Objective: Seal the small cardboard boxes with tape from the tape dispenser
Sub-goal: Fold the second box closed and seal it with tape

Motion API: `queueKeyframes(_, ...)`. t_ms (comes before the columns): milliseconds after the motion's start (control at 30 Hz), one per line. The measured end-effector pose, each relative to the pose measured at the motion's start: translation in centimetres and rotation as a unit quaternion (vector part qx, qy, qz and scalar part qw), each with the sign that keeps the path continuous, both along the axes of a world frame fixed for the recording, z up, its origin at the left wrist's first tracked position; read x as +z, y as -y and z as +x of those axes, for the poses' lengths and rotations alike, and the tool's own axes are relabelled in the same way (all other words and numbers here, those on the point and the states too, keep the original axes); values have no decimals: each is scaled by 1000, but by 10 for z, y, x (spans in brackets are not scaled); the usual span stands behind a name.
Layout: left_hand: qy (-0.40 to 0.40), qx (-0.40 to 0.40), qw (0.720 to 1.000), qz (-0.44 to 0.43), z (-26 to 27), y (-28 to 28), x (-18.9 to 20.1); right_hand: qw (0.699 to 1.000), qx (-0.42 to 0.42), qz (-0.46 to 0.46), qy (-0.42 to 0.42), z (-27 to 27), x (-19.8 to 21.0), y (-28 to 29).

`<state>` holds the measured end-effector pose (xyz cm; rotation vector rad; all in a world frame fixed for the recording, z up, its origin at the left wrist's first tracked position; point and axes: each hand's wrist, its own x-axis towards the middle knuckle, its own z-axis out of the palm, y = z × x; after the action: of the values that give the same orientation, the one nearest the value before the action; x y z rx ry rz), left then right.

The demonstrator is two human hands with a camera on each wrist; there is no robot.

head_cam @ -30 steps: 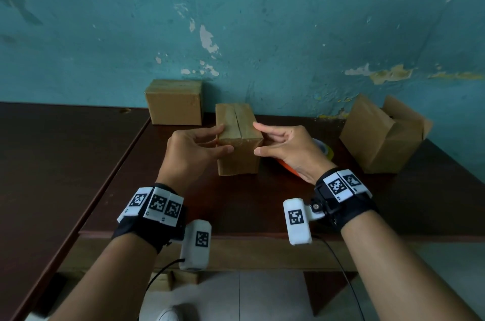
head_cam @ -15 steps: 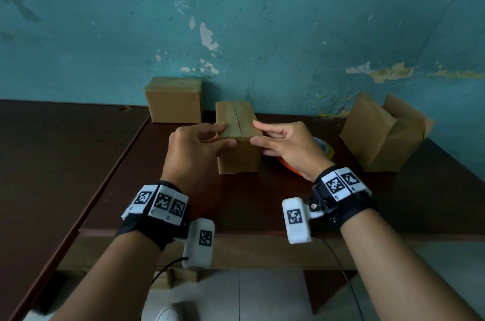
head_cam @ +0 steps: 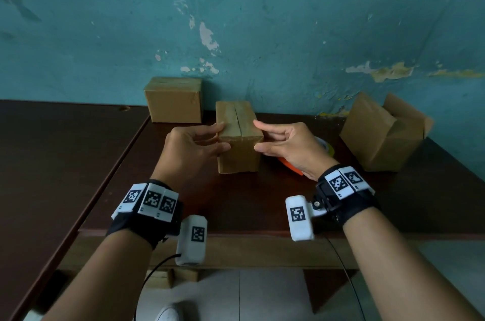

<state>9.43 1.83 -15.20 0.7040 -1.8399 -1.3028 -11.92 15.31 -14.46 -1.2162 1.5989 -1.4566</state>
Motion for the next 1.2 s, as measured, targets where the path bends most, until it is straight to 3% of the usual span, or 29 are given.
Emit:
queueKeyframes(333,35,101,985,-135,-11,-13,2,994,-88,-31,-57,12,2,12)
queueKeyframes(733,-8,-3,999,-36,0,3,1,999,-7,8,45,5,7,-4)
queueKeyframes(1000,-1,-60,998,-28,8,9,4,999,7,19,49,3,9,-6)
queueKeyframes(1200,72,27,983,-165,9,5,11,1000,-20,10,-15,9,12,-1)
